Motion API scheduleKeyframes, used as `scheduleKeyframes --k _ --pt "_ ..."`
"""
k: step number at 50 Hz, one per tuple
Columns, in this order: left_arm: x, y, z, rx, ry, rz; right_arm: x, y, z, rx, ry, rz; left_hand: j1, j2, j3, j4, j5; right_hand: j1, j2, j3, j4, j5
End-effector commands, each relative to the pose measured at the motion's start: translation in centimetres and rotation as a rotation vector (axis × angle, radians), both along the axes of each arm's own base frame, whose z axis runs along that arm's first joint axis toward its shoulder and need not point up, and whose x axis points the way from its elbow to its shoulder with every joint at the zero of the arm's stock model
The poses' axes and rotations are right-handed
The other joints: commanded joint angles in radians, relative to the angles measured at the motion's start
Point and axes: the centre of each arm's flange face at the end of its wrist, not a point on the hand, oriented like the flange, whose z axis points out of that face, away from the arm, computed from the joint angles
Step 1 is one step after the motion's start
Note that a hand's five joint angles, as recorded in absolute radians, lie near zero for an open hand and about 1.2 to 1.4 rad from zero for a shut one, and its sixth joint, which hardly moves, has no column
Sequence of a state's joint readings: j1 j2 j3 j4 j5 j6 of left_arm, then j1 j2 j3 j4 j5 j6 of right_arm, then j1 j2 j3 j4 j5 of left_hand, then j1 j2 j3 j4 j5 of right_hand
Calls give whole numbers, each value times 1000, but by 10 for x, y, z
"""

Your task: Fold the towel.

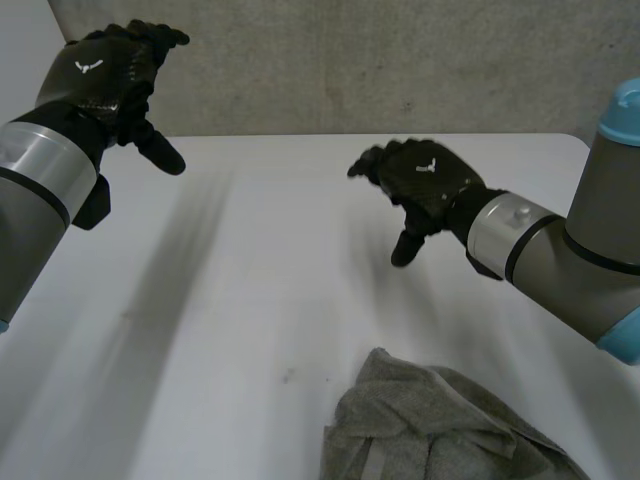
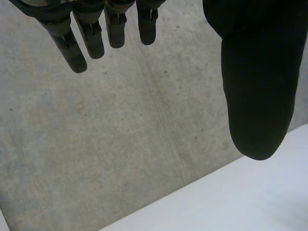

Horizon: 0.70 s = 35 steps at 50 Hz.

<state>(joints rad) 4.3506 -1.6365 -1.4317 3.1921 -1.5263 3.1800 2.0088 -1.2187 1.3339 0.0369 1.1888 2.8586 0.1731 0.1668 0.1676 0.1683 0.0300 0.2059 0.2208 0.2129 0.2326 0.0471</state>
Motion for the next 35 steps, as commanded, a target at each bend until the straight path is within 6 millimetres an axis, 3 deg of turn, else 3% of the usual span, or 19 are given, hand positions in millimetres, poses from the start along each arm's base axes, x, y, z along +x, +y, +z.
scheduleKeyframes --k 1,6,8,10,12,14,21,24,26,27,28,29,32,34,35 --pt "-5 8 -21 62 -26 -23 -9 25 -21 123 162 76 11 17 17 16 -20 -31 -46 -38 -58 -47" --pt "-10 20 -40 111 -47 -49 -15 52 -43 280 229 153 11 17 17 16 -20 -31 -46 -38 -58 -47" --pt "-12 28 -58 142 -61 -67 -18 62 -51 320 262 196 20 26 25 25 -12 -31 -46 -38 -58 -47" --pt "-12 32 -68 158 -70 -72 -31 76 -67 373 340 252 20 26 25 25 -12 -31 -46 -38 -58 -47" --pt "-11 36 -78 179 -79 -75 -38 80 -73 389 381 274 20 26 25 25 -12 -31 -46 -38 -58 -47" --pt "-8 45 -101 231 -101 -77 -45 85 -78 396 422 294 14 20 19 19 -17 -31 -46 -38 -58 -47" --pt "-2 57 -130 284 -124 -75 -59 105 -96 410 531 370 8 14 14 13 -23 -31 -46 -38 -58 -47" --pt "0 57 -134 290 -125 -70 -58 105 -97 410 529 374 5 11 11 10 -26 61 46 54 34 45" --pt "1 56 -132 286 -123 -66 -53 98 -92 350 505 378 5 11 11 10 -26 779 764 772 753 763" --pt "2 56 -131 283 -121 -63 -53 98 -92 350 505 378 5 11 11 10 -26 783 768 776 757 768" --pt "2 56 -131 283 -121 -63 -48 87 -86 281 476 371 5 11 11 10 -26 1186 1171 1179 1160 1171" --pt "2 56 -130 279 -119 -63 -42 74 -78 215 440 345 5 11 11 10 -26 1190 1175 1183 1164 1175" --pt "1 55 -126 265 -116 -63 -34 64 -65 182 379 310 5 11 11 10 -26 1190 1175 1183 1164 1175" --pt "1 55 -124 260 -113 -63 -17 42 -34 153 214 226 8 14 14 13 -23 1190 1175 1183 1164 1175" --pt "1 54 -120 246 -107 -61 -17 42 -33 153 213 225 8 14 14 13 -23 1190 1175 1183 1164 1175"
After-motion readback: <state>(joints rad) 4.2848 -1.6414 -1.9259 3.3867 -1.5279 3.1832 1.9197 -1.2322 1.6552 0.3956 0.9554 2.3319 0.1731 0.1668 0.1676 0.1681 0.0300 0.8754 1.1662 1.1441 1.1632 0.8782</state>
